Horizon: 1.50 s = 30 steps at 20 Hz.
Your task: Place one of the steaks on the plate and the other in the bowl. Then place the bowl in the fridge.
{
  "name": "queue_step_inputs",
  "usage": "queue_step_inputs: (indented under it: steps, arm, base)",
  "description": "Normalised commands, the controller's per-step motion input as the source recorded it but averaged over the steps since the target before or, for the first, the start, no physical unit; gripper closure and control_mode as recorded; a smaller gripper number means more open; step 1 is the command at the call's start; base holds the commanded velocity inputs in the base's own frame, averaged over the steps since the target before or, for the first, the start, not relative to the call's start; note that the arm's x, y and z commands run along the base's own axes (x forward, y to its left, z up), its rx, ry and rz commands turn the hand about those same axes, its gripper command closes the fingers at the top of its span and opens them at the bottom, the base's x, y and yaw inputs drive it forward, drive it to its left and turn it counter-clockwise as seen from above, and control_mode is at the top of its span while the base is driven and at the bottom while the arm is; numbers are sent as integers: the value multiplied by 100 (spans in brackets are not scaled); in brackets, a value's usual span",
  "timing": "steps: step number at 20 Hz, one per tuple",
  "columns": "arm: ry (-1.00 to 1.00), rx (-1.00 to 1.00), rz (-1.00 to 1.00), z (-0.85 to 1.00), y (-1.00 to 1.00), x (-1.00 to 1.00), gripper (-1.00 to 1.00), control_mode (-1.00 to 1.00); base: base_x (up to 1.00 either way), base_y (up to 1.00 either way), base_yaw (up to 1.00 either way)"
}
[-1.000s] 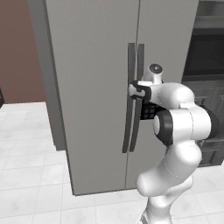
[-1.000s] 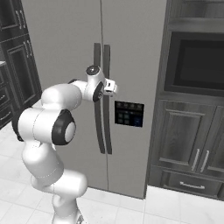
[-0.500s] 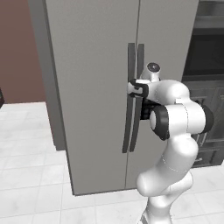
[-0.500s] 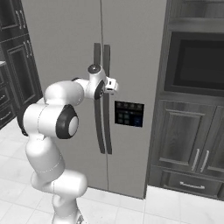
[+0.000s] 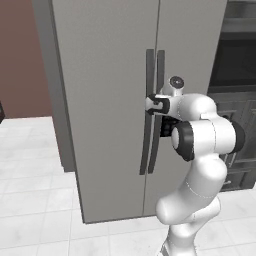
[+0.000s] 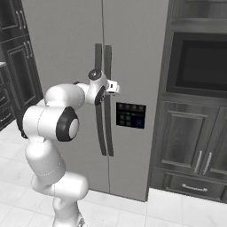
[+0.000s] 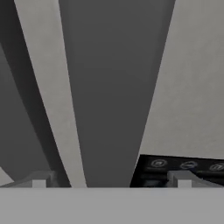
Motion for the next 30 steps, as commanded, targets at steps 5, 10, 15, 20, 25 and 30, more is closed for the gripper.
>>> queue_step_inputs:
  steps: [5,10,15,20,25,30]
  arm:
    - [-10,0,0,0,0,39,-100,-100]
    - [-7,0,0,0,0,41,-100,-100]
    - [0,0,0,0,-1,43,-100,-100]
    - [0,0,0,0,-13,40,-100,-100]
    - [0,1,0,0,-9,29,-100,-100]
    - [0,0,0,0,0,66,100,-100]
  base:
    - [0,0,0]
    - [0,0,0]
    - [0,0,0]
    - [0,0,0]
    - [0,0,0]
    - [0,0,0]
